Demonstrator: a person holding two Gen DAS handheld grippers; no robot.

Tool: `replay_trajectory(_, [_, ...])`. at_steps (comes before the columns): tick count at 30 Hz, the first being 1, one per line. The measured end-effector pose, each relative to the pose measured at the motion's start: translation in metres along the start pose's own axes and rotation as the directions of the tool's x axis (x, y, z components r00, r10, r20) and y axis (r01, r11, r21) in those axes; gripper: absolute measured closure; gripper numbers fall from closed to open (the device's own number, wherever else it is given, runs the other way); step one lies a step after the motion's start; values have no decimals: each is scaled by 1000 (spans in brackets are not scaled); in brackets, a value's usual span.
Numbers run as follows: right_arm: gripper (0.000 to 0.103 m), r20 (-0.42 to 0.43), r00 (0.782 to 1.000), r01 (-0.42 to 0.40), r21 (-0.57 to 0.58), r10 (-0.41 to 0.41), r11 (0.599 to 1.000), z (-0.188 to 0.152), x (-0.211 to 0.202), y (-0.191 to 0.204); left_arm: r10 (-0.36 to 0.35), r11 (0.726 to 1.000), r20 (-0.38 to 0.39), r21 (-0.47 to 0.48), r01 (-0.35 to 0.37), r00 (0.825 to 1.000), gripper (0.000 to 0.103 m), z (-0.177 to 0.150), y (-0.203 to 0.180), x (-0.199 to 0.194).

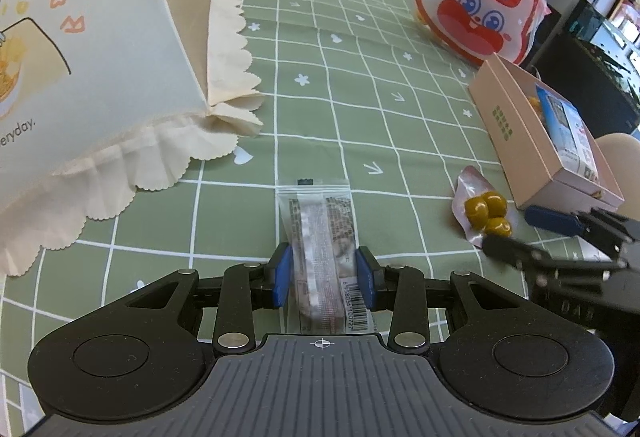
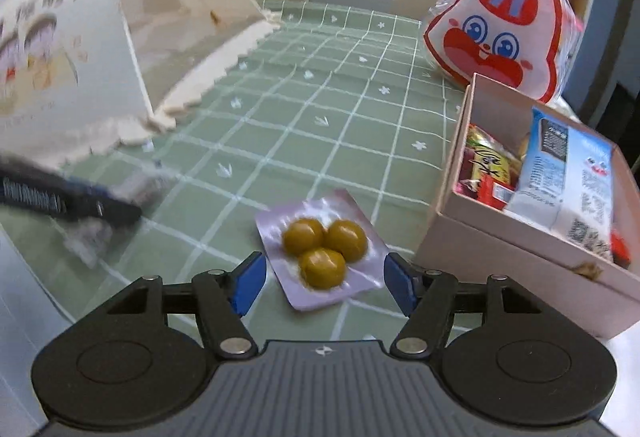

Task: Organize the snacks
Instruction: 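Grasp the pink tray of yellow candies with the right gripper while the left holds the strip pack, then carry the strip pack and candy tray into the pink box with both grippers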

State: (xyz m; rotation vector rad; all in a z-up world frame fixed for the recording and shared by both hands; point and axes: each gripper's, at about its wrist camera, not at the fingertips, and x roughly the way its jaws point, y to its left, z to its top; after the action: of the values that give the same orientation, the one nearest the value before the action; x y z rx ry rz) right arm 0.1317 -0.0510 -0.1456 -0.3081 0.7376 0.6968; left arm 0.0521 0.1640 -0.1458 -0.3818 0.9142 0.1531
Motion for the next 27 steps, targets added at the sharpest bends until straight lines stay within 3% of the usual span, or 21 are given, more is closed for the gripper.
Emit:
replay_trajectory(2, [37, 20, 1000, -19, 52, 18, 998, 6, 5, 0, -1, 1000, 3, 0, 1, 1000, 63, -1, 0, 0])
replay_trajectory(7, [41, 4, 999, 38, 147, -39, 988, 8, 26, -7, 0, 1000, 6, 3, 0, 1000, 63, -3, 0, -2])
replay_trajectory(9, [50, 0, 1000, 13, 133, -13, 991, 8, 22, -6, 4, 1000, 7, 6, -4, 1000, 63, -4, -1, -2])
replay_trajectory(14, [50, -11, 999, -32, 51, 33, 998, 1, -5, 2, 18, 1000, -15, 18, -18, 1000, 64, -10, -14, -6])
replay_trajectory(18, [50, 7, 999, -46, 44, 45, 998, -12, -44, -9, -50, 992, -55, 111, 56, 997, 64, -30, -46, -18])
replay_trajectory(22, [50, 52, 999, 0, 56, -2, 998, -23, -91, -32, -180, 961, -92, 195, 195, 979, 64, -47, -86, -31])
replay_trajectory(25, [50, 134, 987, 78, 65, -86, 995, -21, -136, -52, -274, 927, -41, 254, 276, 961, 64, -32, -117, -45])
replay_trajectory(27, [50, 206, 967, 140, 73, -152, 987, -11, -169, -65, -333, 902, 16, 298, 314, 943, 64, -8, -135, -56])
